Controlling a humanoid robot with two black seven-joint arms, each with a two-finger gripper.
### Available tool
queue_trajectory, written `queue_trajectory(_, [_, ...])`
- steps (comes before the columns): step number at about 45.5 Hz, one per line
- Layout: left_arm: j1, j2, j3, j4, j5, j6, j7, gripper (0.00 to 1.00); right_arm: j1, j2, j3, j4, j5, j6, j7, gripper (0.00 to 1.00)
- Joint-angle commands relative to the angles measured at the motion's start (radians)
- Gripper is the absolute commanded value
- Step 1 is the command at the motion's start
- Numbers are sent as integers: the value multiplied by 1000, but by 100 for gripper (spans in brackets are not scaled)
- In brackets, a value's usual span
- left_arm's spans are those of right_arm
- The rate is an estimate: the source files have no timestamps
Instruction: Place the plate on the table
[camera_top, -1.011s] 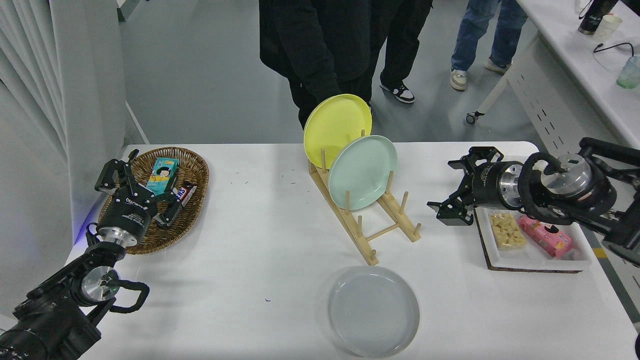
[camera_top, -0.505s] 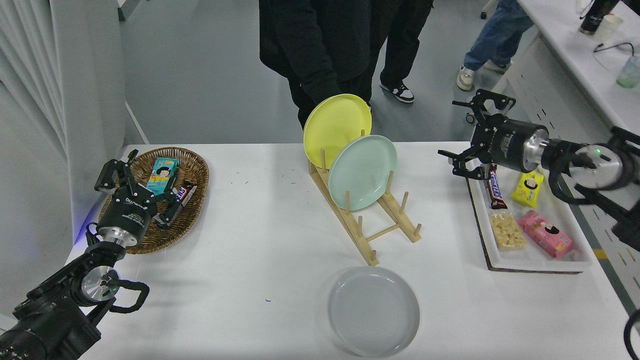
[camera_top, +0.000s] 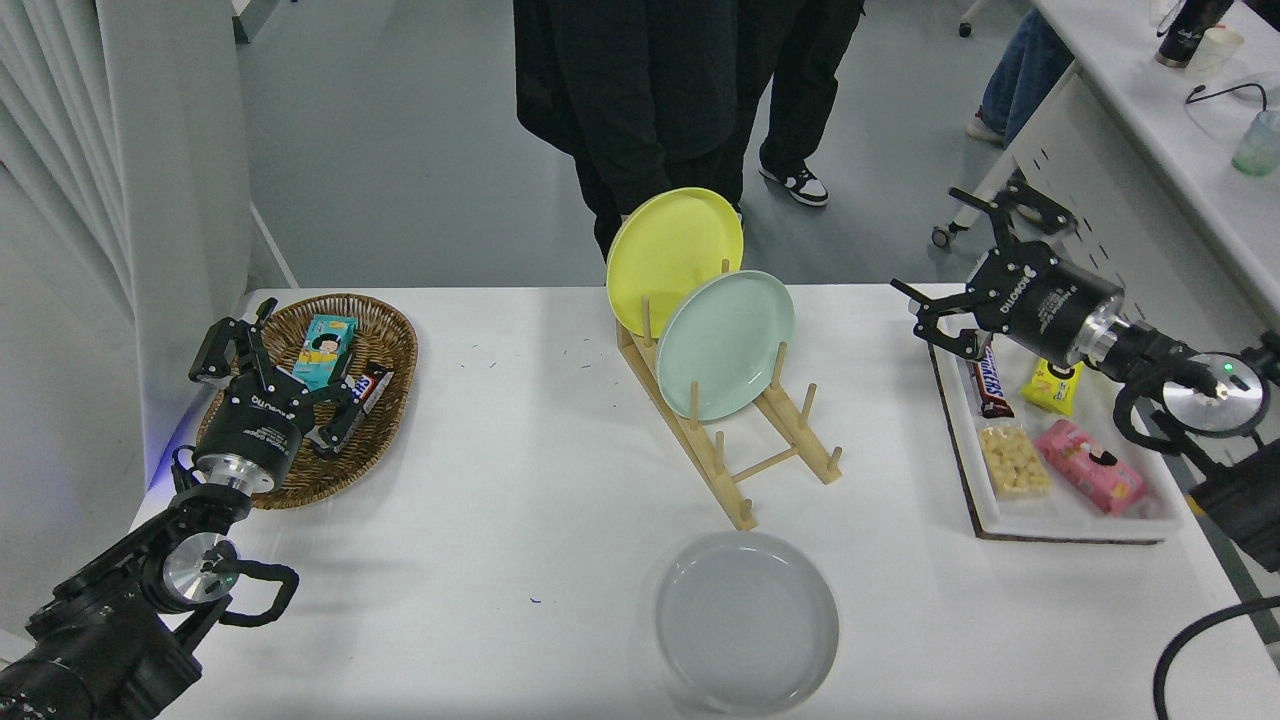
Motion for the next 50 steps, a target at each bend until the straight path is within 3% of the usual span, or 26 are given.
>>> queue_trajectory(1, [0,0,0,-1,0,1,0,98,-59,77,101,-162,4,94,-1,100])
queue_trajectory(6, [0,0,0,1,0,1,0,98,-58,89,97,-226,6,176,-1,100])
queue_trajectory(16, [0,0,0,-1,0,1,0,98,-98,115,71,-240,3,225,-1,100])
queue_trajectory(28, [0,0,0,-1,0,1,0,98,-101,161,71,-302,-1,229,2,100])
queue_trajectory(50, [0,0,0,-1,0,1,0,98,5,95,-55,-430,-10,219,8,100])
